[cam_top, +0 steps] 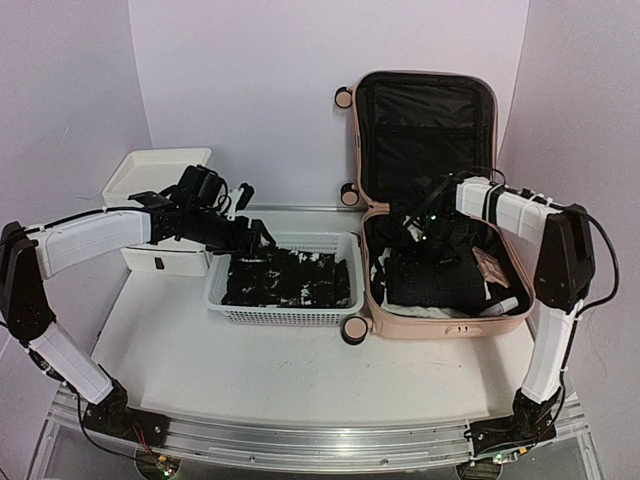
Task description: Open, take out, and arrange the luggage
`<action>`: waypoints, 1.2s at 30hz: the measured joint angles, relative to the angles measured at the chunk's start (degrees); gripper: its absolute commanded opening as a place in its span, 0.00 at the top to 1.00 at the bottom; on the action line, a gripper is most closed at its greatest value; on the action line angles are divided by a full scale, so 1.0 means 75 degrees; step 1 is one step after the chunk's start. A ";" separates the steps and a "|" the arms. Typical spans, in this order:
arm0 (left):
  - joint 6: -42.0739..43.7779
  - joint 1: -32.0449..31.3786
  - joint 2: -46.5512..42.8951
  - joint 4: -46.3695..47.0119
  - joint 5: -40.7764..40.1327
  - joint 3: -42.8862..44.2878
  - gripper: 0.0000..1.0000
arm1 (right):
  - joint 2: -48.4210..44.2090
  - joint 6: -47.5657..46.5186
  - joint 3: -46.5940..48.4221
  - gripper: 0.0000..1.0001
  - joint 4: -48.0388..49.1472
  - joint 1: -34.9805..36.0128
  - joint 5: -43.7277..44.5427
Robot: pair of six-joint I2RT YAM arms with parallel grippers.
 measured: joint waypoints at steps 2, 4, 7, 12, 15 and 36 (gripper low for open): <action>0.0000 0.0000 -0.0052 0.0041 0.0000 -0.0047 0.16 | 0.0356 0.0108 0.0271 0.02 -0.0169 0.0224 0.0428; 0.0003 0.0000 -0.0137 0.0055 -0.0003 -0.0099 0.16 | 0.0699 0.0248 0.0548 0.02 -0.0321 0.0402 0.0775; 0.0009 0.0000 -0.0280 0.0108 -0.0009 -0.0187 0.16 | 0.1049 0.0414 0.0810 0.02 -0.0493 0.0618 0.1151; 0.0009 0.0000 -0.0431 0.0184 -0.0017 -0.0329 0.16 | 0.1387 0.0697 0.1145 0.02 -0.0699 0.0892 0.1580; 0.0009 0.0000 -0.0475 0.0189 -0.0015 -0.0393 0.16 | 0.1606 0.0845 0.1396 0.02 -0.0749 0.0959 0.1751; -0.0085 0.0000 -0.0787 0.0425 0.0064 -0.0781 0.16 | 0.2693 0.1725 0.1935 0.06 -0.0729 0.1183 0.2498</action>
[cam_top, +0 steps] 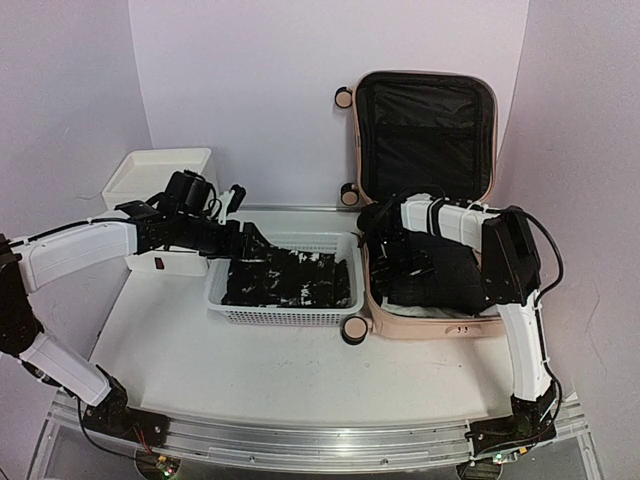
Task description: Open, take out, and arrange the luggage
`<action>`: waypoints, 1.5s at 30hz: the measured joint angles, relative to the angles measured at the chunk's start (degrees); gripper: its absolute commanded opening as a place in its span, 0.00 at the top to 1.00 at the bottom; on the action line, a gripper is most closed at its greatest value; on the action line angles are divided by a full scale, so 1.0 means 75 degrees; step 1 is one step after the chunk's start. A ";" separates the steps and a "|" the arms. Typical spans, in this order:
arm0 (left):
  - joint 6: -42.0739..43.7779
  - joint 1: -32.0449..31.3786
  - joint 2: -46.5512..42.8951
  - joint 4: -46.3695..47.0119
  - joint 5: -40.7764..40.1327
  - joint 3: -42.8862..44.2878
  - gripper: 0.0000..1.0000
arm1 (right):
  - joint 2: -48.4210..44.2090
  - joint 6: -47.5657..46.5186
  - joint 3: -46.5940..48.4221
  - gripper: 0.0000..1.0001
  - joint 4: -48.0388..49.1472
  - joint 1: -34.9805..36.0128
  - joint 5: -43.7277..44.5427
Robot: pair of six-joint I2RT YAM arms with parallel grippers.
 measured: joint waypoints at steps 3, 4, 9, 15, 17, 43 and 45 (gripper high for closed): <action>-0.0055 0.0000 -0.0047 0.0032 0.0003 -0.0064 0.16 | 0.0000 -0.0023 -0.0012 0.27 0.0012 0.0023 0.0134; -0.0079 0.0000 -0.0064 0.0038 0.0006 -0.0085 0.16 | 0.0000 -0.0052 -0.0023 0.33 0.0023 0.0032 0.0140; -0.0117 0.0000 -0.0134 0.0041 0.0058 -0.0189 0.16 | -0.0003 -0.0111 -0.0073 0.52 0.0114 -0.0015 0.0154; -0.0140 0.0000 -0.0294 0.0035 0.0108 -0.0207 0.16 | -0.0318 -0.0312 -0.0449 0.73 0.0420 -0.0122 -0.0058; -0.0143 0.0000 -0.0391 0.0061 0.0111 -0.0251 0.15 | -0.0513 -0.0370 -0.0603 0.78 0.0527 -0.0184 -0.0221; -0.0289 0.0000 -0.0443 0.0102 0.0184 -0.0289 0.15 | -0.1603 -0.1003 -0.1687 0.43 0.1507 -0.1276 -0.2381; -0.0297 0.0000 -0.0443 0.0102 0.0187 -0.0289 0.15 | -0.1480 -0.0953 -0.1626 0.36 0.1501 -0.1276 -0.2439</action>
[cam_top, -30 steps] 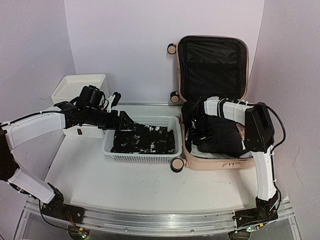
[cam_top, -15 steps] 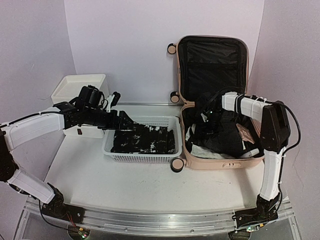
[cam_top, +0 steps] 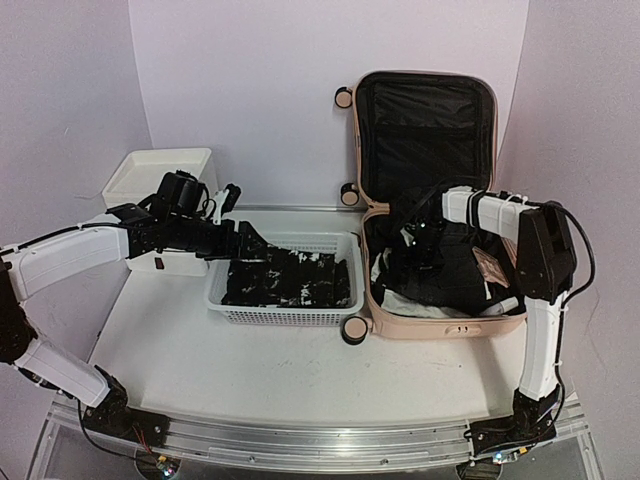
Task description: Open, take out, and arrange the luggage
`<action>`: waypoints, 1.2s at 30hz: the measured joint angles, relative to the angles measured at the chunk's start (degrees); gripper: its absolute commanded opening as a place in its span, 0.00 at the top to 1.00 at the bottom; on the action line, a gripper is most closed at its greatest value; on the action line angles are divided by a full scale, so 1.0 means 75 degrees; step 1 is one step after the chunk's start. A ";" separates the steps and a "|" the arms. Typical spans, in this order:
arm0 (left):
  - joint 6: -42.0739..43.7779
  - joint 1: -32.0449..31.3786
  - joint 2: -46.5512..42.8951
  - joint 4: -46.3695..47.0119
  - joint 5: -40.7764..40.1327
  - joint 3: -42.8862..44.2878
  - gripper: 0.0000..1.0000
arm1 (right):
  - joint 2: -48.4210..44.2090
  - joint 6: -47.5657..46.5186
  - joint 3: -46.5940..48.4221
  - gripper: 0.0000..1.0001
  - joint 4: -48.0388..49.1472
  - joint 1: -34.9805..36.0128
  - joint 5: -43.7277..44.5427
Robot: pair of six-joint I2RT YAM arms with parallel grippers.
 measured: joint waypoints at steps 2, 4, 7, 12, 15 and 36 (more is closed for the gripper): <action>-0.0006 0.0000 0.0000 0.0000 0.0000 0.0000 0.15 | 0.0023 0.0087 0.0122 0.28 -0.0064 0.0000 -0.0067; -0.0006 0.0000 0.0000 0.0000 0.0000 0.0000 0.15 | 0.0023 0.0192 0.0323 0.23 -0.0125 -0.0003 -0.0032; -0.0009 0.0000 0.0000 0.0000 0.0000 0.0000 0.15 | 0.0023 0.0373 0.0694 0.18 -0.0134 -0.0015 0.0239; -0.0012 0.0000 0.0000 0.0006 0.0006 0.0000 0.15 | 0.0277 0.0810 0.1580 0.16 -0.0204 -0.0047 0.0670; -0.0012 0.0000 -0.0006 0.0015 0.0006 -0.0009 0.15 | 0.0796 0.1035 0.2305 0.15 -0.0137 -0.0047 0.0973; -0.0003 0.0000 -0.0303 0.0122 0.0000 -0.0373 0.14 | 0.2407 0.1090 0.3448 0.10 -0.0411 0.0082 0.2031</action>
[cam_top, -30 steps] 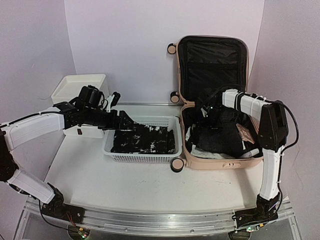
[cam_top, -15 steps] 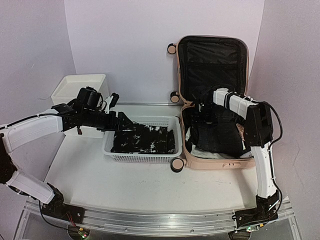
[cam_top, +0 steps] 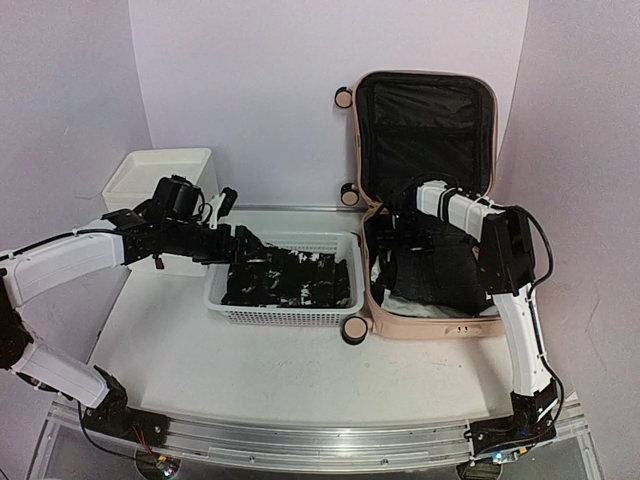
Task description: Open, take out, and arrange the luggage
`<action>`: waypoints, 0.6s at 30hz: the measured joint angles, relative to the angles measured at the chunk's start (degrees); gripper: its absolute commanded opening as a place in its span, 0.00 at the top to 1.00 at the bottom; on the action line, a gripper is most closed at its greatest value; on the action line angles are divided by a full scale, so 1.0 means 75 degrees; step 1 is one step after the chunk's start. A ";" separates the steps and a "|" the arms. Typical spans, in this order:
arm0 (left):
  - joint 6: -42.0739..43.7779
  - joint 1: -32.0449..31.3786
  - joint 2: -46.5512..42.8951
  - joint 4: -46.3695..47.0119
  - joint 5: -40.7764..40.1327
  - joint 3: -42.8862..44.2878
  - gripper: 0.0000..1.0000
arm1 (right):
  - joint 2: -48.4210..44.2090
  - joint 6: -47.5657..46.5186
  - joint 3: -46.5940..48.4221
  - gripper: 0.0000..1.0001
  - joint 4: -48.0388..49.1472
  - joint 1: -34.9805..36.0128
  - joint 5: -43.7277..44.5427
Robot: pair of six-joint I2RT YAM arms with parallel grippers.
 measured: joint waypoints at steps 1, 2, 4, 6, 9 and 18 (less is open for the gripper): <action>0.0000 0.0000 -0.0015 0.0000 0.0000 -0.0003 0.14 | 0.0009 -0.0003 0.0038 0.13 -0.0015 0.0006 0.0064; 0.0000 0.0000 -0.0029 0.0000 -0.0003 -0.0003 0.15 | 0.0020 -0.0003 0.0076 0.14 -0.0015 0.0006 0.0154; 0.0000 0.0000 -0.0061 0.0003 -0.0003 -0.0003 0.14 | 0.0064 0.0015 0.0227 0.15 -0.0044 -0.0003 0.0309; 0.0000 0.0000 -0.0093 0.0006 -0.0003 -0.0003 0.14 | 0.0146 0.0035 0.0434 0.15 -0.0012 -0.0012 0.0408; -0.0003 0.0000 -0.0105 0.0003 -0.0003 -0.0003 0.14 | 0.0233 0.0035 0.0586 0.13 0.0055 -0.0012 0.0522; -0.0003 0.0000 -0.0149 0.0003 0.0000 -0.0041 0.14 | 0.0711 0.0035 0.0828 0.15 0.0000 -0.0003 0.0726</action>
